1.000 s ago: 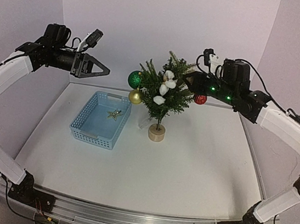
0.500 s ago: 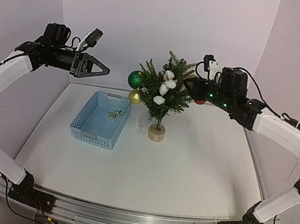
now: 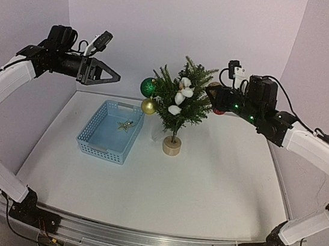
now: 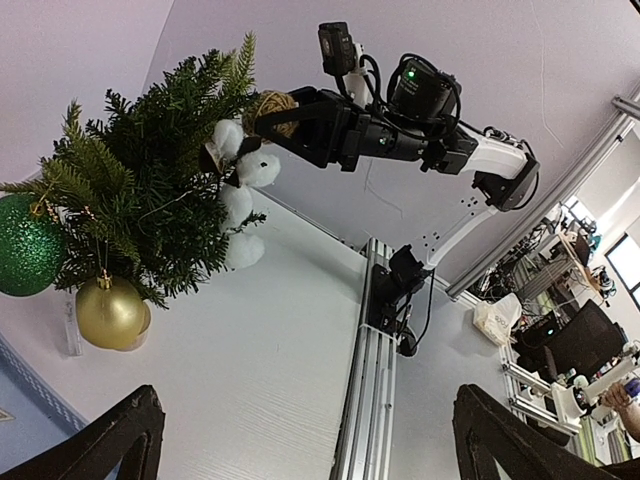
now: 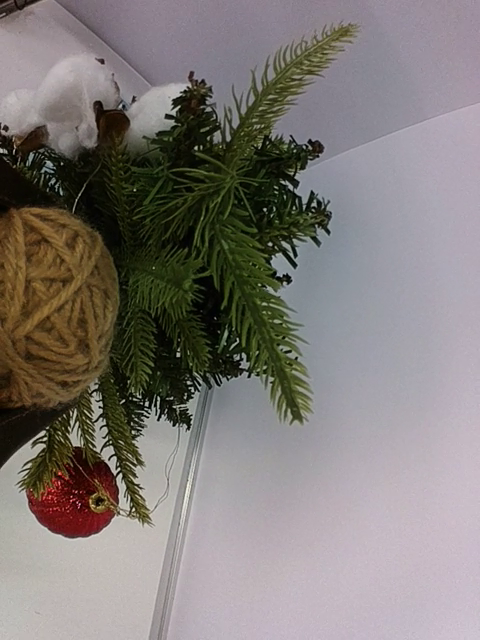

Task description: Decorate the small christmas tree

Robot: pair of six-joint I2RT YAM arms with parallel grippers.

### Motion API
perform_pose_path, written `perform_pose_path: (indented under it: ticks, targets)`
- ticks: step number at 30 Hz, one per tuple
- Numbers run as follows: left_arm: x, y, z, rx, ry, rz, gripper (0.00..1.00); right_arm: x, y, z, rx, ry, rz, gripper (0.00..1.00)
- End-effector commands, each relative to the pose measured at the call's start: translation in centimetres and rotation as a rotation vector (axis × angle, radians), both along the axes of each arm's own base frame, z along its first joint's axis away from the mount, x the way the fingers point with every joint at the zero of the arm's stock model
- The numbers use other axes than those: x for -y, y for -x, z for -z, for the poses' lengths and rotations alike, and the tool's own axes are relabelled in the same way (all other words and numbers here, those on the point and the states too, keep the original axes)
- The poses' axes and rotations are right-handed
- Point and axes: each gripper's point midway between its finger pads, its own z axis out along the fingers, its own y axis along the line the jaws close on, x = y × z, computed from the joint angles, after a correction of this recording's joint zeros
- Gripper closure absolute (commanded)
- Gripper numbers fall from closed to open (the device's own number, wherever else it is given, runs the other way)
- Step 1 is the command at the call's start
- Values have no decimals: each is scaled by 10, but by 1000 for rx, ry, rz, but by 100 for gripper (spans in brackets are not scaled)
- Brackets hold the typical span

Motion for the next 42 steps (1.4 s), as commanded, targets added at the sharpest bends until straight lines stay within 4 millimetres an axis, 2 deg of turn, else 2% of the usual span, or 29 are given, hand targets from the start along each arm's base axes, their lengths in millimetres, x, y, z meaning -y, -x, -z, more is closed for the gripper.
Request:
perform_pose_path:
  ticks: [1, 9, 15, 21, 27, 31, 37, 42]
  targets:
    - [0, 8, -22, 73, 32, 29, 0, 3, -12, -19, 55, -19, 25, 85]
    - [0, 8, -23, 81, 33, 32, 0, 8, -6, -4, 20, -21, 32, 86]
    - [1, 7, -23, 82, 32, 33, 0, 1, 5, -5, 0, -57, -30, 88]
    - [1, 7, -24, 85, 33, 34, 0, 8, 15, 3, -24, -76, -24, 89]
    - [2, 5, -23, 80, 34, 36, 0, 5, 12, 6, -35, -77, -29, 89]
    - [2, 5, -24, 83, 35, 37, 0, 7, 8, 16, -56, -74, -4, 89]
    - [1, 7, -25, 94, 32, 36, 1, 6, 20, 31, -114, -109, -33, 91]
    - [2, 5, -24, 94, 32, 37, 0, -3, 25, 36, -133, -114, -89, 91]
